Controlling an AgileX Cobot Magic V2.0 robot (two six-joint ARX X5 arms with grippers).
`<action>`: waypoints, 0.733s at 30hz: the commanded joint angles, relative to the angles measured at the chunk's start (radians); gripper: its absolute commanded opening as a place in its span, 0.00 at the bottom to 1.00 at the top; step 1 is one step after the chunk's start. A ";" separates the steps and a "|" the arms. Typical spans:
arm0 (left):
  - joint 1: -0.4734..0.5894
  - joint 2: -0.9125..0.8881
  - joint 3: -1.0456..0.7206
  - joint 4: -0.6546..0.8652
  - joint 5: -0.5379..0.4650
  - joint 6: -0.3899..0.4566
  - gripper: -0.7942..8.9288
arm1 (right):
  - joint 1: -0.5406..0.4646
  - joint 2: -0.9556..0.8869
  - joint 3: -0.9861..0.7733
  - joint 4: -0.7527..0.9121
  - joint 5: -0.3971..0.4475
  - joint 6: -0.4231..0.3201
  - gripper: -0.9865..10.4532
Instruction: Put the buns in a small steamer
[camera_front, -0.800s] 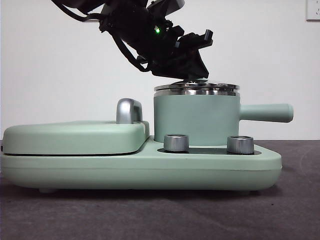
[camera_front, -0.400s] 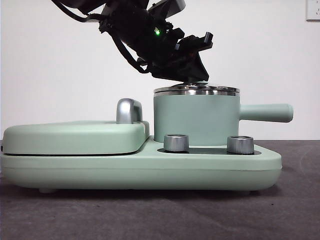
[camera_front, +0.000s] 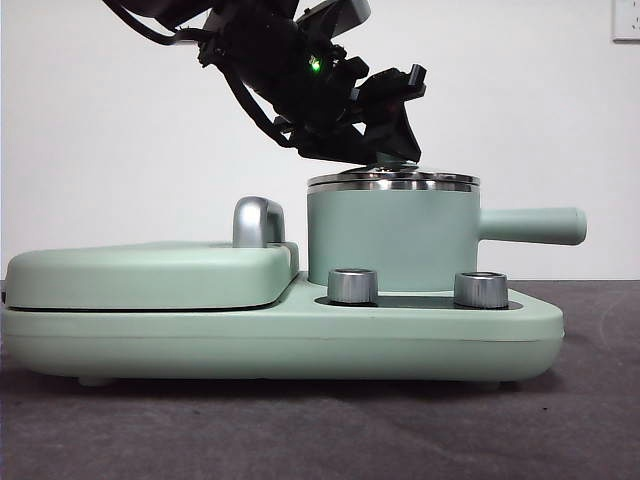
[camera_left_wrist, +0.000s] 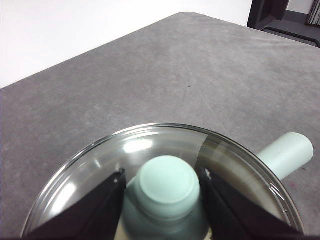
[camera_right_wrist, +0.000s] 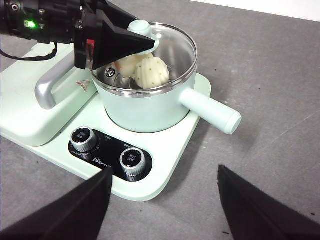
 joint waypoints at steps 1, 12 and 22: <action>-0.010 -0.009 0.026 -0.005 0.000 -0.031 0.35 | 0.007 0.006 0.010 0.003 0.002 0.014 0.37; 0.012 -0.298 0.026 -0.405 0.000 -0.160 0.41 | 0.007 0.006 0.010 0.005 0.000 0.011 0.37; 0.054 -0.568 0.023 -0.827 -0.060 -0.167 0.40 | 0.007 0.022 0.011 0.045 -0.024 0.011 0.37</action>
